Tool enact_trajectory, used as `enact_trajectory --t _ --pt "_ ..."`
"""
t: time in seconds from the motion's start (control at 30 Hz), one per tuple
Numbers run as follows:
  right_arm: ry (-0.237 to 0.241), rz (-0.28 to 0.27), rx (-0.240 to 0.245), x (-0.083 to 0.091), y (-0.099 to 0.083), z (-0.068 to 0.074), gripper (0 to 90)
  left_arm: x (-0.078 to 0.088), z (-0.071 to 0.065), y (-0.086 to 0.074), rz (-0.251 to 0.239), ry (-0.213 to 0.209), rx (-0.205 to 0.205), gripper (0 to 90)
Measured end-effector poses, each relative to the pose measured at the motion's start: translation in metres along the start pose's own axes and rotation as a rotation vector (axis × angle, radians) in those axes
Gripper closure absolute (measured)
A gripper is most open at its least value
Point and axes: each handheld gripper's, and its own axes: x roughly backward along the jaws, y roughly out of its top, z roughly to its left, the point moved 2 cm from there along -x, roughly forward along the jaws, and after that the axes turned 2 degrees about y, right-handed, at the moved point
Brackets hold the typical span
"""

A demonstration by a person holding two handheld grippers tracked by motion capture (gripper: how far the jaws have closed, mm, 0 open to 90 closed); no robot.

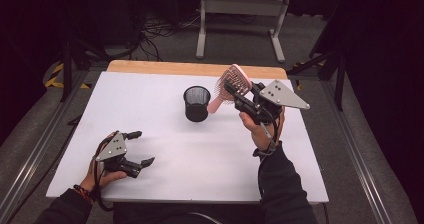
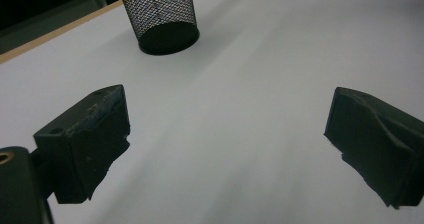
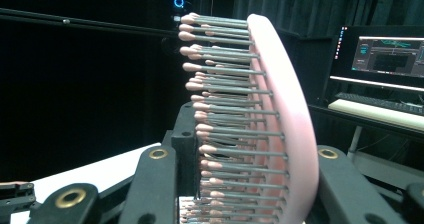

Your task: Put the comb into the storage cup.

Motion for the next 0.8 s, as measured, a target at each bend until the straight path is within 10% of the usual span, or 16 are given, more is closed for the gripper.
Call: enact_trajectory --t 0.8 --pt "-0.006 -0.001 -0.001 -0.026 0.010 -0.003 63.6 -0.003 -0.002 0.000 -0.001 -0.005 -0.002 5.4"
